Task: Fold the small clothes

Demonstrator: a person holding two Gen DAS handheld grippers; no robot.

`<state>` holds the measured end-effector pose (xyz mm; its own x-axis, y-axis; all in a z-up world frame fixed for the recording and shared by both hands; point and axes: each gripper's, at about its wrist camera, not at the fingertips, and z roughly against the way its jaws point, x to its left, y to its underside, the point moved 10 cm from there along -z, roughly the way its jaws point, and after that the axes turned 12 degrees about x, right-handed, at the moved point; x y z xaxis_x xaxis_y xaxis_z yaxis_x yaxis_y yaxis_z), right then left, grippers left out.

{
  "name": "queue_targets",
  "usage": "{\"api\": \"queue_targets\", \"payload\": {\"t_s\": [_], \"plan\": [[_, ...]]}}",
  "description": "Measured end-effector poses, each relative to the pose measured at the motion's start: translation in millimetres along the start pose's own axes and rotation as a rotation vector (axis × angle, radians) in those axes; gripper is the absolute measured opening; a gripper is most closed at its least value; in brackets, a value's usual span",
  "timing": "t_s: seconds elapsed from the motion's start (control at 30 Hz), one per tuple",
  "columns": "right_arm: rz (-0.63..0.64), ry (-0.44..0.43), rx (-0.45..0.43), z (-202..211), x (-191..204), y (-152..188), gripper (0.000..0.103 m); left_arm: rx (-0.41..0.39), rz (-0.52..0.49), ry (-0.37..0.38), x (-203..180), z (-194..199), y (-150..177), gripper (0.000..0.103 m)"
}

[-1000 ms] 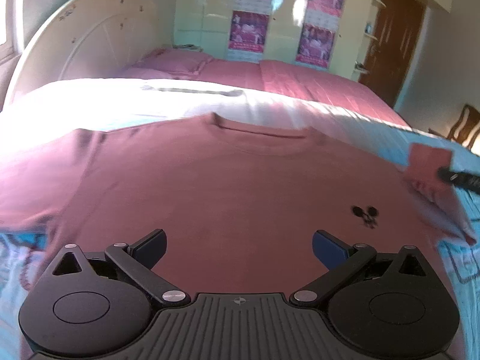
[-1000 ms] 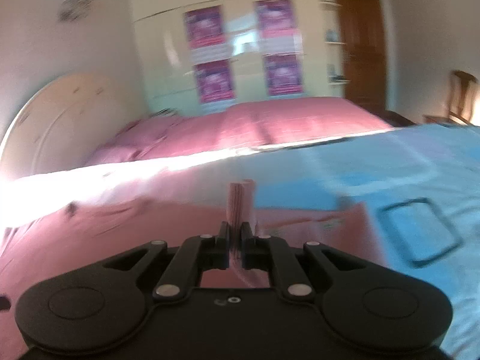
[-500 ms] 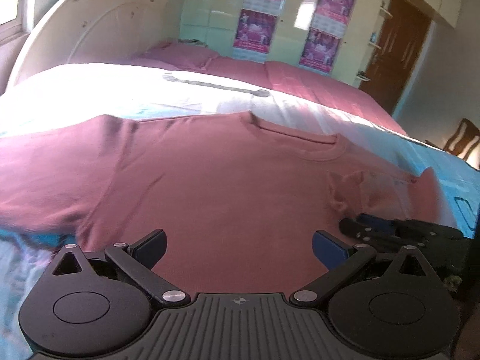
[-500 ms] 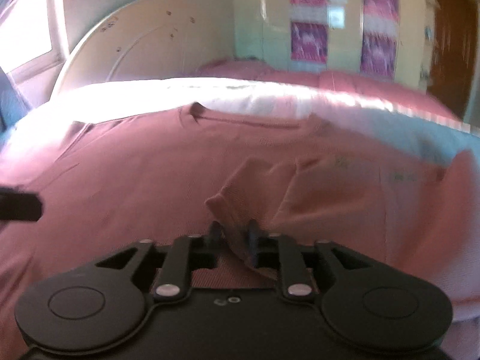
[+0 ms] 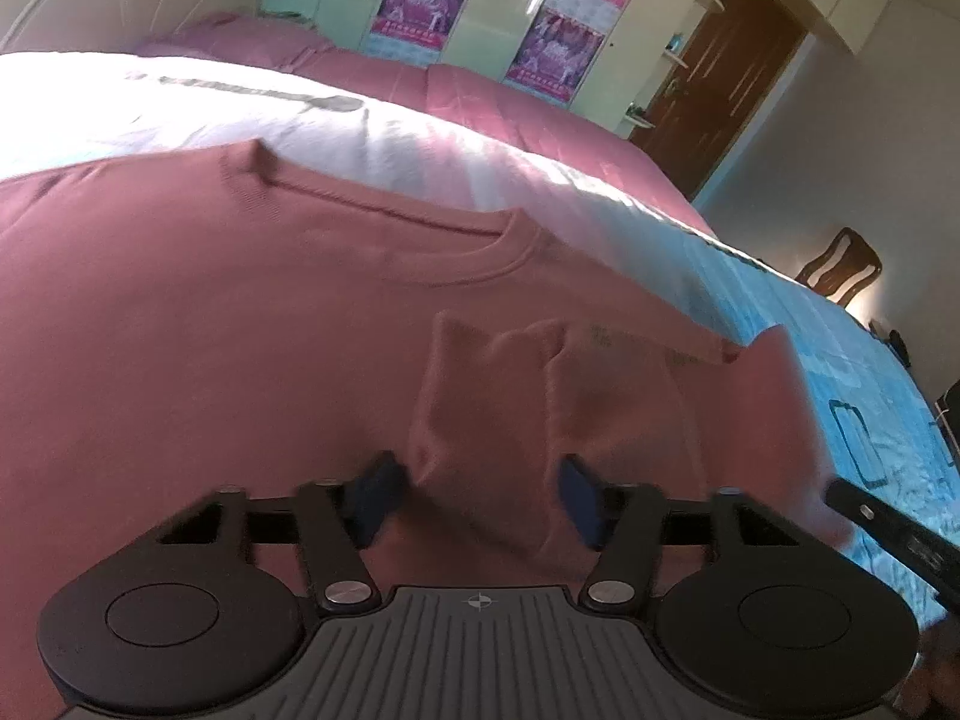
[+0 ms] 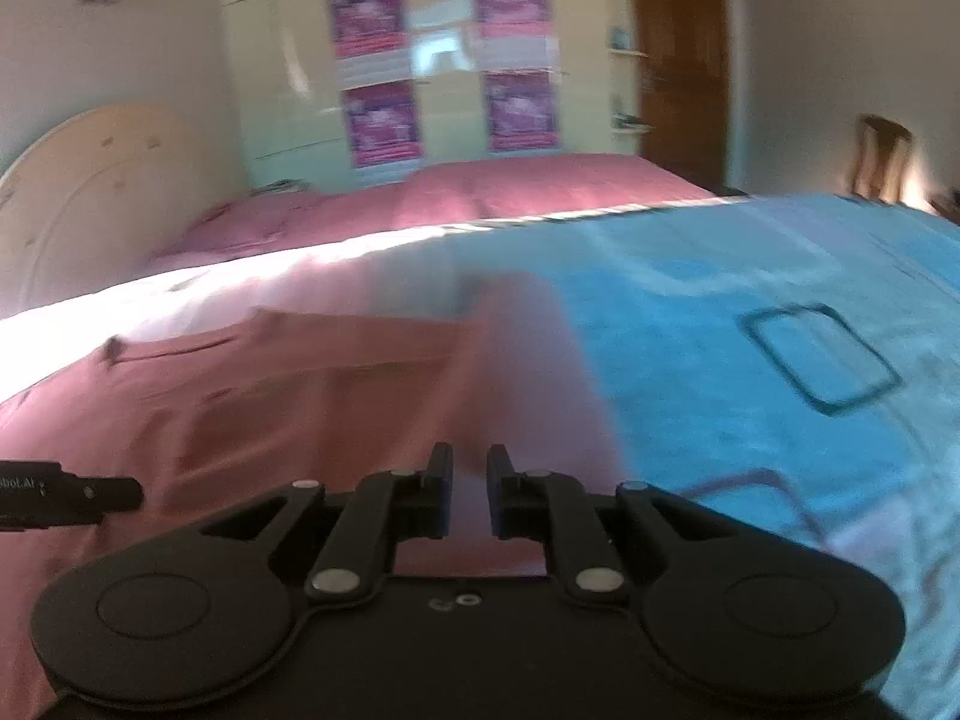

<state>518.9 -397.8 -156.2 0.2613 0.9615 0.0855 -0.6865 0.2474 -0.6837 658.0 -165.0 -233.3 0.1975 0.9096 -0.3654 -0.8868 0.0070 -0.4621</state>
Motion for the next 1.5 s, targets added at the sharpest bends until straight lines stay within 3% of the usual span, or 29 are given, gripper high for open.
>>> {"api": "queue_targets", "payload": {"t_s": [0.03, 0.1, 0.23, 0.4, 0.47, 0.57, 0.7, 0.83, 0.93, 1.0, 1.03, 1.07, 1.13, 1.3, 1.33, 1.4, 1.43, 1.47, 1.5], "plan": [[-0.023, 0.017, -0.002, 3, -12, 1, 0.012, 0.004, 0.007, 0.003, -3, -4, -1, 0.005], [-0.063, 0.039, -0.003, 4, -27, 4, 0.012, -0.002, 0.031, 0.024, -9, -8, -3, 0.006], [-0.139, 0.058, 0.0, 1, -48, 6, 0.012, -0.118, -0.005, 0.015, -14, 28, -15, 0.006], [-0.141, 0.034, 0.005, -6, -44, 0, 0.013, -0.264, -0.023, -0.09, 17, 87, -21, 0.006], [-0.121, 0.012, 0.009, -9, -35, -3, 0.013, -0.252, -0.007, -0.137, 38, 87, -14, 0.006], [-0.096, -0.011, 0.02, -11, -23, -1, 0.014, -0.205, 0.072, -0.13, 64, 74, -3, 0.006], [-0.057, -0.053, 0.035, -13, -7, 2, 0.017, -0.21, 0.085, -0.137, 68, 66, 2, 0.006], [0.041, -0.02, 0.163, -36, 3, 19, 0.018, -0.254, 0.082, -0.156, 73, 67, 6, 0.006], [0.043, -0.025, 0.14, -33, 3, 15, 0.018, -0.217, 0.058, -0.17, 84, 64, 23, 0.006], [0.021, -0.042, 0.107, -30, 1, 8, 0.026, -0.201, 0.083, -0.155, 95, 65, 29, 0.006], [0.006, -0.049, 0.087, -29, -1, 2, 0.029, -0.201, 0.094, -0.151, 99, 64, 28, 0.014], [-0.006, -0.056, 0.074, -29, -3, -4, 0.034, -0.213, 0.101, -0.162, 103, 65, 25, 0.035], [-0.028, -0.086, 0.053, -36, -7, -20, 0.034, -0.237, 0.097, -0.186, 108, 66, 13, 0.055], [-0.12, -0.192, 0.043, -77, -15, -64, 0.034, -0.168, 0.078, -0.156, 113, 39, -12, 0.054], [-0.141, -0.216, 0.063, -89, -16, -69, 0.034, -0.165, 0.07, -0.155, 112, 37, -15, 0.053], [-0.17, -0.243, 0.117, -114, -16, -73, 0.032, -0.155, 0.058, -0.144, 110, 34, -18, 0.003], [-0.181, -0.27, 0.143, -123, -14, -73, 0.026, -0.176, 0.067, -0.137, 110, 37, -19, 0.005], [-0.167, -0.305, 0.157, -127, -8, -73, 0.007, -0.261, 0.076, -0.141, 109, 50, -21, 0.005], [-0.105, -0.308, 0.151, -124, 0, -75, 0.007, -0.345, 0.058, -0.152, 106, 65, -23, 0.005]]}}
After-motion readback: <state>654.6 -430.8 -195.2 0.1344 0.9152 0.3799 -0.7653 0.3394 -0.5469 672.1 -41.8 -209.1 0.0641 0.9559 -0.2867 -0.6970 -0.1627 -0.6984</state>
